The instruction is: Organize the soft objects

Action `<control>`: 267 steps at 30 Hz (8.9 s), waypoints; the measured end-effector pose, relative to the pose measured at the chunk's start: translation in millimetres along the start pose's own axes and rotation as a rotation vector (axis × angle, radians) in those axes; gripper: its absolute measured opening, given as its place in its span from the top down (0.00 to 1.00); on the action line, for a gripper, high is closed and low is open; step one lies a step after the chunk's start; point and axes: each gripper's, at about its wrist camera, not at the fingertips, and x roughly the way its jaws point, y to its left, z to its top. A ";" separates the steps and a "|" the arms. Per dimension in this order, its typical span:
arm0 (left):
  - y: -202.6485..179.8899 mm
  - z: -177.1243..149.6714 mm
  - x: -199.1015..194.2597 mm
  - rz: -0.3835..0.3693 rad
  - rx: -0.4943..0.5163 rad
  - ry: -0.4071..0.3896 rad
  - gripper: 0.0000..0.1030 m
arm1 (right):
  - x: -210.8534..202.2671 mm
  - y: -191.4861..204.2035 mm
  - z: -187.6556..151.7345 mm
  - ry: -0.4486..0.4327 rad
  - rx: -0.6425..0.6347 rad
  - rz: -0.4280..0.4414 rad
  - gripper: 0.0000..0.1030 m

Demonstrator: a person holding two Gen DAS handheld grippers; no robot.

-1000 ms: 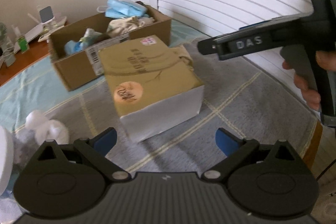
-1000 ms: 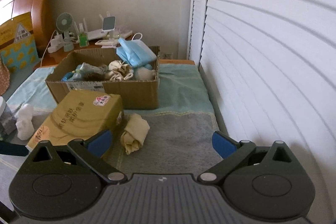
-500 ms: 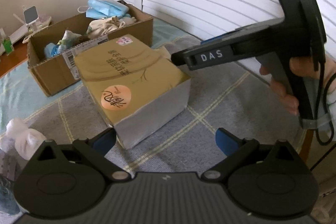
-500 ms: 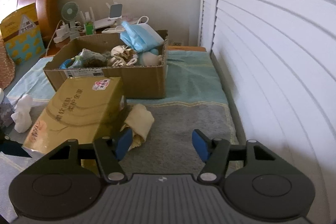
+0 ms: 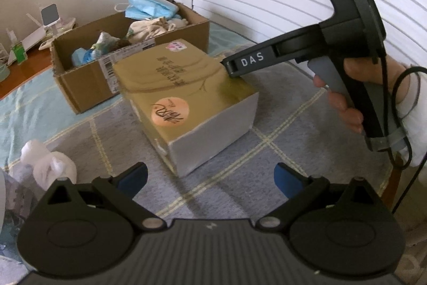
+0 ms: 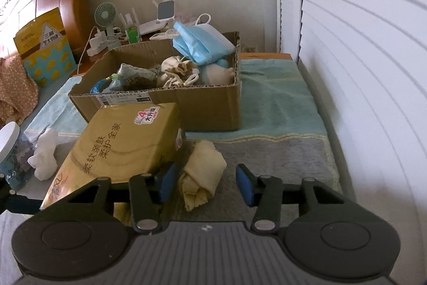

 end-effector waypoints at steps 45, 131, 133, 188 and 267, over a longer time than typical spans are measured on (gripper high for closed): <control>24.3 -17.3 -8.0 0.054 -0.070 -0.006 0.03 | -37.5 11.4 -13.4 -0.026 -0.085 -0.144 0.79; 64.5 39.8 -38.6 -0.018 0.196 0.252 0.48 | -54.4 34.4 -55.8 -0.011 -0.367 -0.148 0.14; 61.7 36.6 -40.7 -0.023 0.198 0.252 0.48 | -51.8 35.7 -53.9 -0.011 -0.390 -0.147 0.25; 112.3 62.2 -52.4 0.032 0.060 0.089 0.48 | 18.3 92.1 126.1 -0.135 -0.505 0.065 0.73; 34.8 55.5 -105.8 0.408 -0.297 -0.125 0.01 | -126.5 78.6 29.9 -0.037 0.013 -0.244 0.00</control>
